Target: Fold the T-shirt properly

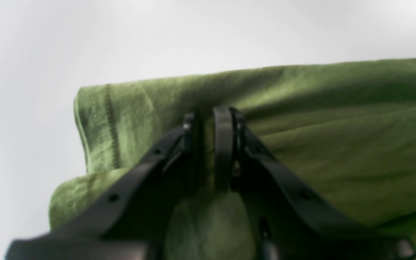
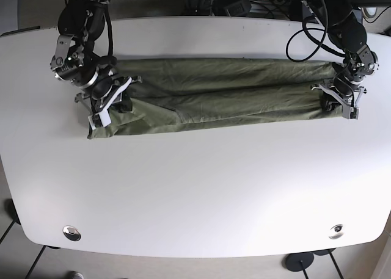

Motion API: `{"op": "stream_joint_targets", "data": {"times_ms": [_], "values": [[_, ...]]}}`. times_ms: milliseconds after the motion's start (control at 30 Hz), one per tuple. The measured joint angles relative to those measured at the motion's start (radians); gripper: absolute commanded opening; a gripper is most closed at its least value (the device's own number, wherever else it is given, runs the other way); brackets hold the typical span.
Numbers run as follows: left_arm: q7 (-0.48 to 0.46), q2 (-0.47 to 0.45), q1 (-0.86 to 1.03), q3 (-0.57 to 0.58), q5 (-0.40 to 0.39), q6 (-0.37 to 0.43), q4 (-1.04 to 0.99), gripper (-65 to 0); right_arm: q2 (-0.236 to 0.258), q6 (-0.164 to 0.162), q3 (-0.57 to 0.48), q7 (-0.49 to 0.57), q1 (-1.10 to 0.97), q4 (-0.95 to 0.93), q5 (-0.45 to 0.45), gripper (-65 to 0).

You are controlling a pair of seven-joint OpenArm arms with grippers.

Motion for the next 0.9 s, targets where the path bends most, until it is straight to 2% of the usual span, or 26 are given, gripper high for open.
{"op": "stream_joint_targets", "data": {"times_ms": [67, 133, 300, 333, 367, 467, 533, 567, 600, 733, 900], "values": [[0.0, 0.0, 0.0, 0.0, 0.0, 0.001, 0.0, -60.1, 0.0, 0.001, -0.002, 0.0, -0.04, -0.001, 0.002, -63.6], [0.0, 0.0, 0.0, 0.0, 0.0, 0.003, 0.0, -60.1, 0.0, 0.0, -0.002, 0.056, -0.09, -0.001, 0.002, -63.4], [0.0, 0.0, 0.0, 0.0, 0.0, 0.003, 0.0, -60.1, 0.0, 0.001, -0.003, 0.061, -0.2, 0.0, 0.002, -62.8], [-0.002, 0.0, 0.004, 0.0, 0.0, 0.003, 0.0, -60.1, 0.0, 0.004, -0.003, 0.061, -0.21, 0.0, 0.002, -61.0], [-0.003, 0.0, 0.006, 0.0, 0.0, 0.003, 0.003, -60.1, 0.0, 0.003, -0.003, 0.061, -0.212, 0.0, 0.001, -56.9], [-0.003, 0.0, 0.008, 0.0, 0.0, 0.003, 0.004, -60.1, -0.003, 0.004, 0.025, 0.061, -0.232, 0.059, 0.01, -30.0], [-0.003, 0.0, 0.008, 0.0, 0.0, 0.003, 0.004, -60.1, 0.0, 0.003, 0.056, 0.061, -0.232, 0.084, 0.089, -24.1], [-0.003, 0.0, 0.008, 0.0, 0.0, 0.003, 0.004, -60.1, 0.006, 0.005, 0.082, 0.061, -0.221, 0.084, 0.167, -23.3], [-0.003, 0.0, 0.008, 0.0, 0.0, 0.003, 0.004, -60.1, 0.006, 0.003, 0.117, 0.06, -0.197, 0.084, 0.201, -23.5], [-0.003, -0.002, 0.008, 0.0, 0.0, 0.003, 0.005, -60.1, 0.016, 0.0, 0.124, 0.06, -0.117, 0.017, 0.202, -24.4], [-0.003, -0.002, 0.008, 0.0, 0.0, 0.004, 0.005, -60.1, 0.014, -0.001, 0.127, 0.061, -0.014, -0.262, 0.201, -47.7]]}}
